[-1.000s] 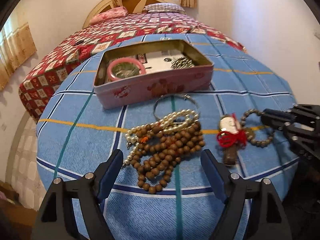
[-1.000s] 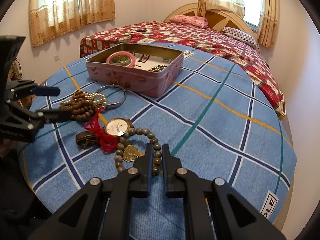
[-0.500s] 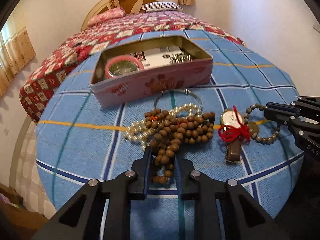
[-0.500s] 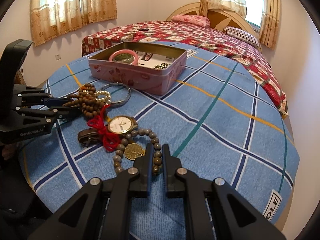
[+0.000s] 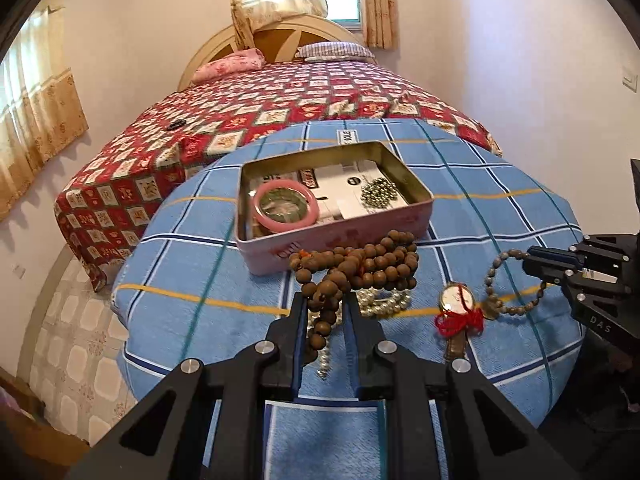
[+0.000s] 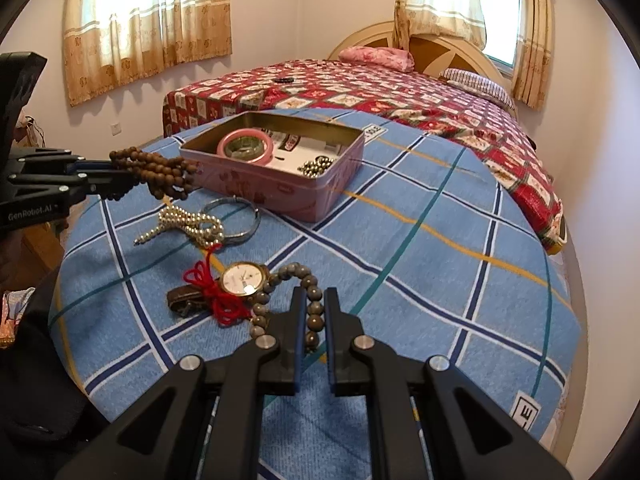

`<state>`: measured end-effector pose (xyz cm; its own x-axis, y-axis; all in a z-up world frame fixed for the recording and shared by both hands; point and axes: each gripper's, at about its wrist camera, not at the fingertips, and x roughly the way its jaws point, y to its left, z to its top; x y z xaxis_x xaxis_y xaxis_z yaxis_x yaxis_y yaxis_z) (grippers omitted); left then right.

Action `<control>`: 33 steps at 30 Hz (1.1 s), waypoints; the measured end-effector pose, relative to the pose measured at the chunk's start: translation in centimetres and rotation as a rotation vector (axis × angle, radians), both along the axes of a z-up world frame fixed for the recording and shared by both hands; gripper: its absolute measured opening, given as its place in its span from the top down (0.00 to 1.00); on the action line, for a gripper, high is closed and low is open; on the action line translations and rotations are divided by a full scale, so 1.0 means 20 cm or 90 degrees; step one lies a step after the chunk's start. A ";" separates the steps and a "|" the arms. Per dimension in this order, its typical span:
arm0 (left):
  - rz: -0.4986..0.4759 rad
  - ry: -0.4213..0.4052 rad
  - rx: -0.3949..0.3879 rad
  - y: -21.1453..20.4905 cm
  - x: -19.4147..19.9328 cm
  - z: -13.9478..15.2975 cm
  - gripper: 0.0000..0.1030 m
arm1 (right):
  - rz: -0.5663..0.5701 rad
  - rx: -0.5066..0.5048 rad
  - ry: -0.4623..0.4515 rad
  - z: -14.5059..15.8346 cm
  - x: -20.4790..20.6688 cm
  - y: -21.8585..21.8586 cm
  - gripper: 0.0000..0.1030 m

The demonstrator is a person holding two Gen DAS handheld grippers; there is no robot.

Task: Organize jewelry
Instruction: 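Lift and carry the wooden beads and grey bracelet over the tin with both tools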

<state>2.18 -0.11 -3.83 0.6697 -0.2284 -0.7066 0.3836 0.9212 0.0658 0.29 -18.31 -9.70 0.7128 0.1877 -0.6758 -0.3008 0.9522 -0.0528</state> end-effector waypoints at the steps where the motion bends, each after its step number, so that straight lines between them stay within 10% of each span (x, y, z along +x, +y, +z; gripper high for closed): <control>1: 0.003 -0.001 0.002 0.00 0.00 0.00 0.83 | -0.001 0.000 -0.002 0.01 0.00 0.00 0.90; 33: 0.029 -0.048 -0.010 0.01 0.30 0.13 0.83 | 0.033 -0.023 -0.075 0.22 0.26 0.10 0.90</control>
<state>8.18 0.13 -1.26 0.7306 -0.2075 -0.6506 0.3363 0.9385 0.0784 5.46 -16.27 -5.31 0.7773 0.2038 -0.5952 -0.3400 0.9321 -0.1248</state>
